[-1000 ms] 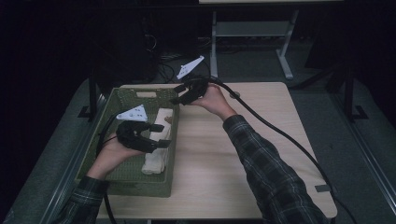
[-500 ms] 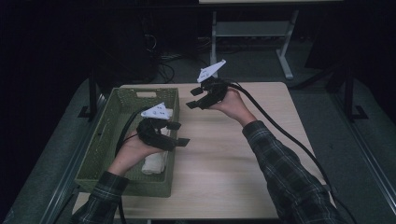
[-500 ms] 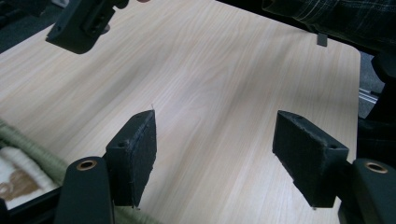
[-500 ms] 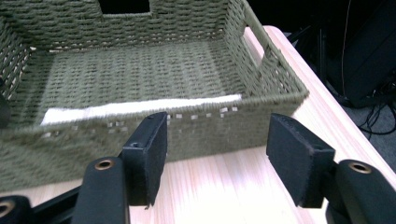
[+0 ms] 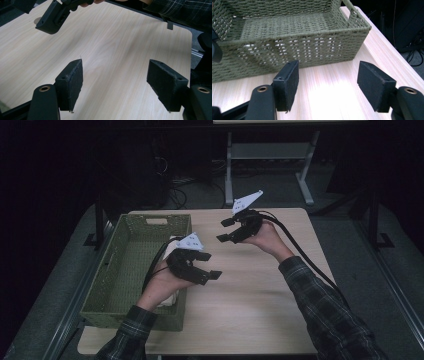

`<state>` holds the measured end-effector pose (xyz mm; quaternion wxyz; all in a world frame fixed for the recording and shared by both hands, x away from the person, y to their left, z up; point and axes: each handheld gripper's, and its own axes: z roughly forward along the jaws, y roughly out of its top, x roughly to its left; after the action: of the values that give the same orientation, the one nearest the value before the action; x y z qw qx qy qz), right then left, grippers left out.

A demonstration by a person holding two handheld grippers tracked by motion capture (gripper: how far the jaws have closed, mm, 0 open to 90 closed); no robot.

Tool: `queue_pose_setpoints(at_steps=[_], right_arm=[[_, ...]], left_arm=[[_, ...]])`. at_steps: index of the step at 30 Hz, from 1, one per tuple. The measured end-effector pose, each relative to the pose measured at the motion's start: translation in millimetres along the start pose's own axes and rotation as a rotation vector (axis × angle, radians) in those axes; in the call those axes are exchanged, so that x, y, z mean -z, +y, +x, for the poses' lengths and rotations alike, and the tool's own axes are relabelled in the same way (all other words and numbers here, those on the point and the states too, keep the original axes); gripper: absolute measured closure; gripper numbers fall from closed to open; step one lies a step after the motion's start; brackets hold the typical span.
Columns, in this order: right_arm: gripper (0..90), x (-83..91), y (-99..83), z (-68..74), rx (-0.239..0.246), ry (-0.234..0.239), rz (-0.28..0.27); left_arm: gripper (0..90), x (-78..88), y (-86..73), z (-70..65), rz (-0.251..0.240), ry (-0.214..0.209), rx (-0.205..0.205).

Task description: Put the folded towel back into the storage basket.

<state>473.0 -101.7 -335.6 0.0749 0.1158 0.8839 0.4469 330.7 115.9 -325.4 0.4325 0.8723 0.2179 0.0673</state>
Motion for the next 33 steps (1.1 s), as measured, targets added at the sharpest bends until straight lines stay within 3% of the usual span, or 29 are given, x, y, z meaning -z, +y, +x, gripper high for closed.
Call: queue_pose_setpoints(at_steps=[8,10,18,28,33], right_arm=[[30.3,11.5,-26.6,5.3,-0.025,0.008,0.0],[29.9,13.6,-32.3,5.7,-0.015,0.002,0.004],[28.1,19.8,-54.3,10.0,-0.051,-0.013,0.001],[26.1,21.9,-84.6,14.8,-0.08,-0.033,0.015],[24.9,23.5,-97.6,17.9,-0.099,-0.047,0.022]], left_arm=[[28.1,-24.1,3.3,-12.5,-0.001,0.007,0.002],[27.9,-30.1,3.1,-15.7,0.002,0.002,0.002],[27.7,-52.0,0.7,-31.7,0.004,-0.025,0.0],[27.3,-82.4,-13.6,-53.8,0.029,-0.009,-0.038],[26.5,-97.8,-23.1,-57.3,0.026,-0.022,-0.04]])
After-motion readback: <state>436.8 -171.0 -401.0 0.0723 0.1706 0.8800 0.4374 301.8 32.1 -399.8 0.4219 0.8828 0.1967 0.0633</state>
